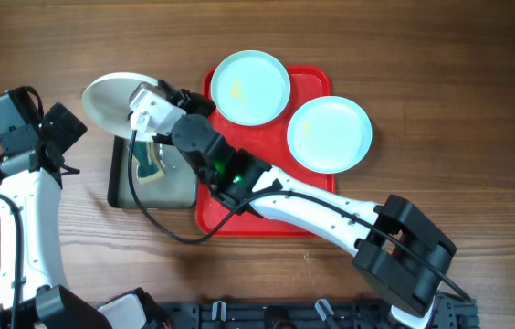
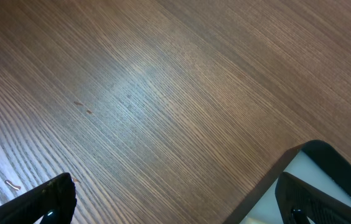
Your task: Clean dirty plates on tray and stack at the side
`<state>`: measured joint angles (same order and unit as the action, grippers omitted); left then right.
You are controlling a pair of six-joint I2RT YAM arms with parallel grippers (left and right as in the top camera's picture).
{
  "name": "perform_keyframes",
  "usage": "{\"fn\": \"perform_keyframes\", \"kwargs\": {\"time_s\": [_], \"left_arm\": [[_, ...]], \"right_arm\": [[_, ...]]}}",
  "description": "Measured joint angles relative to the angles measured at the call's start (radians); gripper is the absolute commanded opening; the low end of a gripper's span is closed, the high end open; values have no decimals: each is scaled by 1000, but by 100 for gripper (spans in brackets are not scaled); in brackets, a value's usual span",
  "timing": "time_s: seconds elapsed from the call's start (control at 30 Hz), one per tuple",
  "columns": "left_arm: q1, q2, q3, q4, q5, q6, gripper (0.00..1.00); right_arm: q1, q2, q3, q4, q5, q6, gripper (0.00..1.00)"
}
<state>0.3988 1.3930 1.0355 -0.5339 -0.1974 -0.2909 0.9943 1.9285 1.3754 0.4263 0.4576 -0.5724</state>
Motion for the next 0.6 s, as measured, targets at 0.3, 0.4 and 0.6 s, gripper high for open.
{"fn": "perform_keyframes", "kwargs": {"time_s": [0.3, 0.4, 0.6], "left_arm": [[0, 0, 0, 0, 0, 0, 100], [0, 0, 0, 0, 0, 0, 100], [0, 0, 0, 0, 0, 0, 100]], "right_arm": [[1, 0, 0, 50, -74, -450, 4], [6, 0, 0, 50, -107, -561, 4], [6, 0, 0, 50, -138, -653, 4]]}}
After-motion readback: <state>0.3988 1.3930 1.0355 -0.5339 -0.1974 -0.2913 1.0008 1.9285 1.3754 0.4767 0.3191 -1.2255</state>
